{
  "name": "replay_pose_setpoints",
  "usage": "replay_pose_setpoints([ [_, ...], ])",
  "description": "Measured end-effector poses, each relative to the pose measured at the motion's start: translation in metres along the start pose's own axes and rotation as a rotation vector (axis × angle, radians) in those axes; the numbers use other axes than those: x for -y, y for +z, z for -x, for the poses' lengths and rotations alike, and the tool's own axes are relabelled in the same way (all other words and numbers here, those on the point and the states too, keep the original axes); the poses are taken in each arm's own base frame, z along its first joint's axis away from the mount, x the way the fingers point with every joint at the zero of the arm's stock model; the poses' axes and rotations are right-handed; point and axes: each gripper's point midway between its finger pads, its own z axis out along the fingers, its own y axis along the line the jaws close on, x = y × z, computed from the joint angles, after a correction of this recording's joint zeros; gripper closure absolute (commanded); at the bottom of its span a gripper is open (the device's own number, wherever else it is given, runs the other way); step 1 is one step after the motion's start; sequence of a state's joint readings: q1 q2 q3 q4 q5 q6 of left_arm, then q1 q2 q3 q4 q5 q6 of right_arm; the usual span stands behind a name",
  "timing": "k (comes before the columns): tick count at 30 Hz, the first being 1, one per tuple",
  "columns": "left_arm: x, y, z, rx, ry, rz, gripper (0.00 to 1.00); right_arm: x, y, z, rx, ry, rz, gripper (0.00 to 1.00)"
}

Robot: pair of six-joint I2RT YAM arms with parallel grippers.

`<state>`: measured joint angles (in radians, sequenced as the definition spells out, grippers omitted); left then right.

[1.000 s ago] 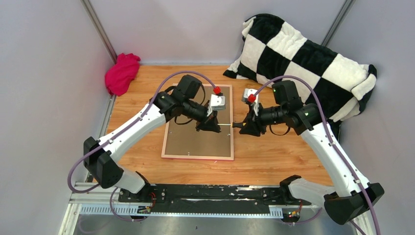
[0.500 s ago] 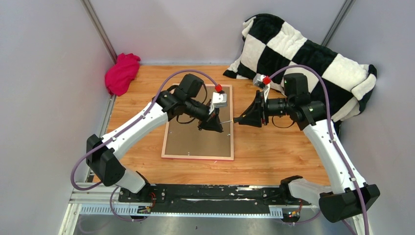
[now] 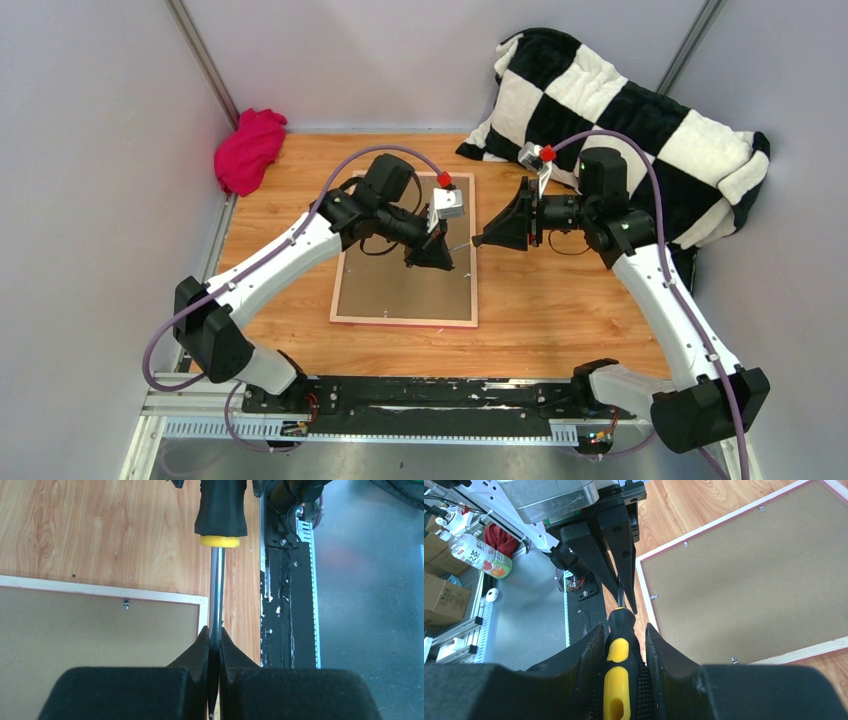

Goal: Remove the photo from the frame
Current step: Adjust the screwdriver.

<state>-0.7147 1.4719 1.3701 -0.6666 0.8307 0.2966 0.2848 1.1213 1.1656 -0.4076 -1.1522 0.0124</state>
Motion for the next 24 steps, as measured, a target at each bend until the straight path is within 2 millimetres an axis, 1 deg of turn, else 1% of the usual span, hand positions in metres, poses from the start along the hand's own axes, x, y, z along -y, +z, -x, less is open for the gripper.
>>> replay_pose_setpoints([
  [2, -0.0003, -0.0003, -0.0005, 0.0, -0.004, 0.005, 1.0, 0.0006, 0.0007, -0.0009, 0.002, 0.0, 0.004, 1.0],
  [3, -0.0003, -0.0003, -0.0007, 0.0, -0.007, 0.007, 1.0, 0.0007, 0.001, -0.0008, 0.004, -0.003, 0.006, 0.9],
  [4, -0.0004, -0.0003, -0.0009, -0.001, -0.01, 0.008, 1.0, 0.001, 0.0012, -0.0009, 0.005, -0.004, 0.007, 0.83],
  [5, -0.0005, -0.0001, -0.0013, -0.001, -0.012, 0.008, 1.0, 0.001, 0.0014, -0.001, 0.006, -0.004, 0.008, 0.79],
  [7, -0.0005, -0.0001, -0.0012, -0.001, -0.016, 0.009, 1.0, 0.0015, 0.0017, -0.0009, 0.008, -0.009, 0.009, 0.78],
  [12, -0.001, -0.0002, -0.0018, -0.003, -0.019, 0.013, 1.0, 0.0021, 0.0027, -0.0014, 0.01, -0.015, 0.012, 0.68],
  [17, -0.0009, -0.0004, -0.0033, -0.009, -0.024, 0.014, 1.0, 0.0022, 0.0037, -0.0027, 0.009, -0.017, 0.015, 0.63],
  [19, -0.0006, -0.0004, -0.0039, -0.011, -0.027, 0.013, 1.0, 0.0021, 0.0042, -0.0031, 0.008, -0.018, 0.016, 0.59],
  [24, -0.0011, -0.0005, -0.0044, -0.013, -0.043, 0.02, 1.0, 0.0028, 0.0053, -0.0034, 0.01, -0.026, 0.017, 0.54],
])
